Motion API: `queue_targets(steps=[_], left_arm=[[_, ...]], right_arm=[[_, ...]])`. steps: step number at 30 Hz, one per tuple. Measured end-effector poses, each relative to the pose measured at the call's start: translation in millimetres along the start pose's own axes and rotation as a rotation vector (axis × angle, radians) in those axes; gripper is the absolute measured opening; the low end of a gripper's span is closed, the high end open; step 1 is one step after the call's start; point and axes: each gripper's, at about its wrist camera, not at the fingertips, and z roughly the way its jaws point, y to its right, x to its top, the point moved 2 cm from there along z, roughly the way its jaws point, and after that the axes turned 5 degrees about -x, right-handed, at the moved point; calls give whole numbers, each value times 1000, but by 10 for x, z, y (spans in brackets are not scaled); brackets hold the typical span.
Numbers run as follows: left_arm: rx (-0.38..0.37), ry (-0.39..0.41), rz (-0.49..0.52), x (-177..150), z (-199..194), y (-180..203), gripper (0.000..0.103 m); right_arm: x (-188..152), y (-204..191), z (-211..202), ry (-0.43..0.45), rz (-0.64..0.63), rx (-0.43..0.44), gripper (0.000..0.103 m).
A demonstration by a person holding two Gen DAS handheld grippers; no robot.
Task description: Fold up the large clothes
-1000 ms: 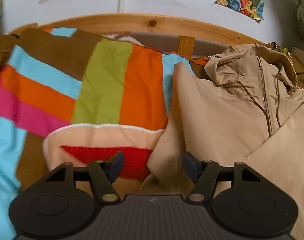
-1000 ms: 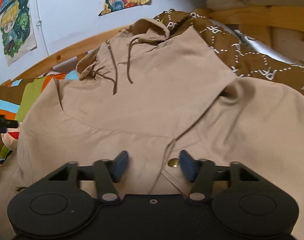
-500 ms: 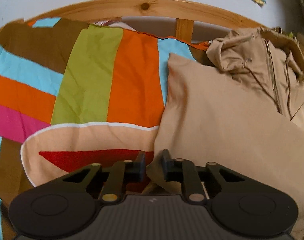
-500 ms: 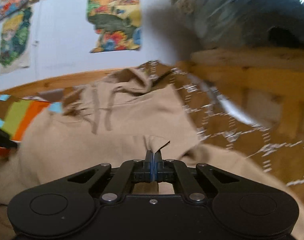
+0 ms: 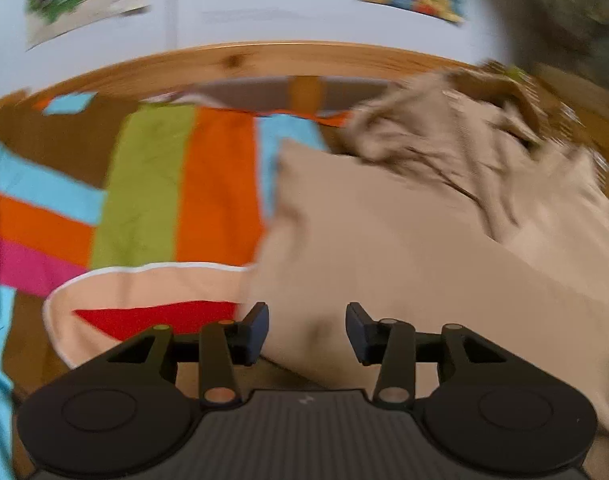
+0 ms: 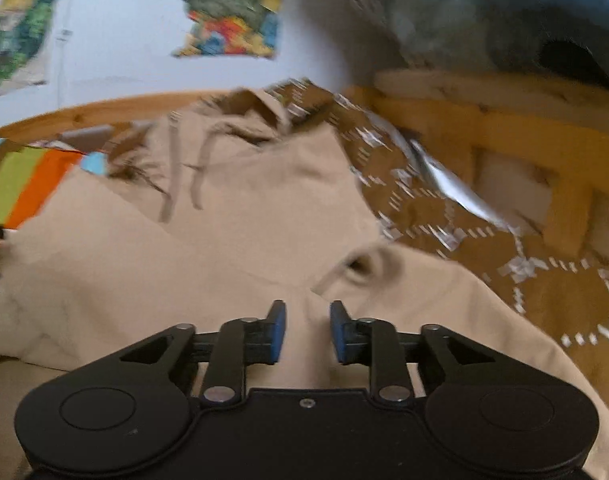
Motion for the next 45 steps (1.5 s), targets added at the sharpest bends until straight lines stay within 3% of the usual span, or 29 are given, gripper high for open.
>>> queue_targets(steps=[2,4,7,11,15,17,19,23,26,28,30,36,45], left_arm=[[-28,-28,35,-52,29,152,47],[-29,-67,61,-120,98,269,47],[47,-159,130,-238,292,367,46],[38,-125,173,-355,308,351,47],[28,-124,146,-378,273,286,51],[46,-133,123,-364,279,256,64],[59,-141,91,-354,272,201,68],[58,-165,37,-341,270,119,74],[88,-189,14,-348,262,105,83],[110,-203,5,-361,241,101,84],[124,-215,-9,-370,205,100,84],[153,-232,3,-315,-97,224,91],[117,-157,61,358,-1171,428,99]], right_arm=[[27,-125,-77,19,-37,76,43],[27,-247,-121,19,-77,152,46],[-53,-437,-136,-23,-156,218,47],[-249,-504,75,-146,-263,124,51],[-299,-489,112,-122,-266,115,55],[-297,-504,95,-111,-278,109,55],[-261,-465,53,-96,-248,114,53],[-138,-429,-76,-30,-185,179,54],[-206,-504,-18,-88,-204,206,54],[-302,-548,75,-148,-246,177,54],[-317,-548,57,-136,-255,166,57],[-172,-391,-31,-151,-152,173,60],[20,-71,-356,-88,-2,169,86]])
